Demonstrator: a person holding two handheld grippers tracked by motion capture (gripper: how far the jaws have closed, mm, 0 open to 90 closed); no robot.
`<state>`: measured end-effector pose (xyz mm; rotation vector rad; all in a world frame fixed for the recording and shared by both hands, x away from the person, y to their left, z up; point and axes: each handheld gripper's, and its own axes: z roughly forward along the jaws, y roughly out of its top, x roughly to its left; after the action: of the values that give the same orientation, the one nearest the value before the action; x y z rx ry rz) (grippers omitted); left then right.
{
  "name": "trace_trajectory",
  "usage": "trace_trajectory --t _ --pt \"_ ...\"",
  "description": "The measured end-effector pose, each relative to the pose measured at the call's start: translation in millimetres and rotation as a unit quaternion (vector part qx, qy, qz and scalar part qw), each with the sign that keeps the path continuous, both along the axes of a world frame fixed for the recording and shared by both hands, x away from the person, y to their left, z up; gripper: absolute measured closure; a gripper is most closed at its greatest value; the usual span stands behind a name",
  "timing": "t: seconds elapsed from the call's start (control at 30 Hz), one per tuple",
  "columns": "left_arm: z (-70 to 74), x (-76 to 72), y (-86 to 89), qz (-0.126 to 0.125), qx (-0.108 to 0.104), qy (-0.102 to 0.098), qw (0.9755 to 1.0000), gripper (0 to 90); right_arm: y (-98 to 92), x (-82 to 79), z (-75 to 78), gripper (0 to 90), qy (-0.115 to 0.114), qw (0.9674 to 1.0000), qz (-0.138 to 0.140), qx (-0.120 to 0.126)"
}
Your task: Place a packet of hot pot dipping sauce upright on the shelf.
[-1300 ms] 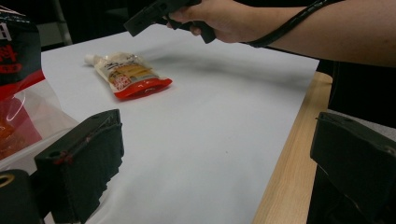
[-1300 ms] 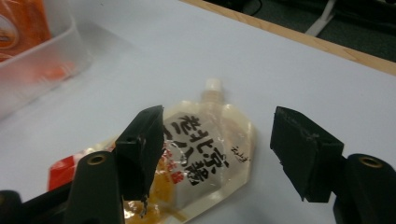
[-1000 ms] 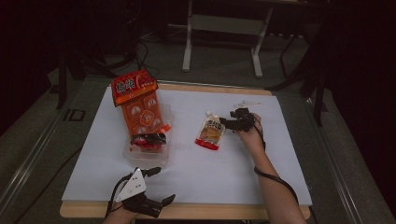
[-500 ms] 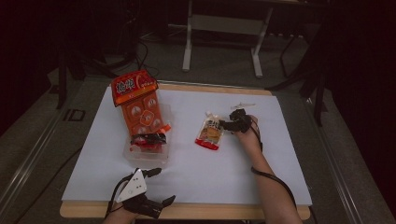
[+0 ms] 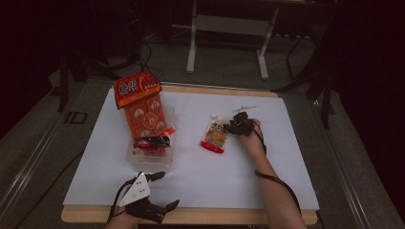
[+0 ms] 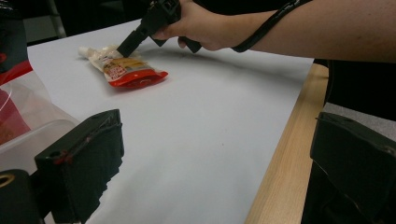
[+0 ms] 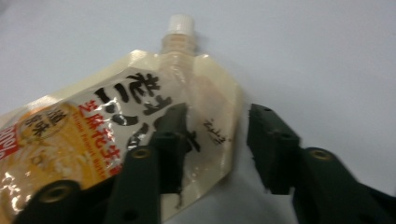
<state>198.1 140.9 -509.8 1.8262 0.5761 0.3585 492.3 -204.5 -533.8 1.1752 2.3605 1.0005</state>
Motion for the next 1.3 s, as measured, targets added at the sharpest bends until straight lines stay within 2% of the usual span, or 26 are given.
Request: trace_trajectory --t 0.07,0.2,0.27,0.37,0.5,0.63,0.83,0.9,1.0,1.1,1.13,1.3 --pt "0.0 0.0 0.2 -0.001 -0.001 0.001 1.0000 3.2 1.7 -0.8 0.2 65.9 0.000 1.0000 0.004 -0.001" --pt "-0.2 -0.3 -0.5 -0.001 0.001 -0.001 1.0000 3.2 6.7 -2.0 2.3 84.7 0.006 0.9998 0.017 -0.012" --pt "-0.4 -0.4 -0.8 -0.003 -0.001 -0.001 1.0000 3.2 8.0 -1.8 3.6 86.9 0.014 0.9996 0.018 -0.014" --pt "-0.8 0.0 -1.2 -0.005 -0.006 0.001 1.0000 3.2 9.8 -2.5 5.5 88.4 0.018 0.9996 0.014 -0.020" --pt "-1.1 -0.1 -1.6 -0.007 -0.008 -0.005 0.9999 3.2 10.7 -4.7 9.6 89.0 0.015 0.9997 0.008 -0.015" --pt "-1.6 0.3 -2.1 -0.012 -0.014 -0.003 0.9998 3.3 12.2 -7.6 15.7 89.2 0.011 0.9998 0.012 -0.011" --pt "-1.4 -0.5 -3.9 -0.024 -0.022 -0.006 0.9995 3.3 13.0 -14.4 29.4 89.2 0.003 0.9998 0.017 0.009" --pt "-1.2 -0.5 -4.5 -0.025 -0.019 -0.008 0.9995 3.4 12.6 -17.3 34.6 89.2 -0.003 0.9996 0.020 0.018" --pt "-1.4 -0.2 -4.3 -0.021 -0.010 -0.028 0.9993 4.5 12.9 -22.8 43.2 89.2 -0.012 0.9993 0.026 0.026" --pt "-1.7 1.2 -3.8 -0.024 -0.010 -0.026 0.9993 4.8 13.8 -29.2 51.8 89.2 -0.020 0.9984 0.035 0.039" --pt "-2.3 2.5 -3.3 -0.024 -0.010 -0.019 0.9995 4.9 14.5 -32.1 55.0 89.2 -0.024 0.9981 0.037 0.044" --pt "-3.7 3.5 -3.9 -0.021 0.001 -0.023 0.9995 6.3 17.8 -42.1 65.4 89.2 -0.036 0.9962 0.052 0.059"
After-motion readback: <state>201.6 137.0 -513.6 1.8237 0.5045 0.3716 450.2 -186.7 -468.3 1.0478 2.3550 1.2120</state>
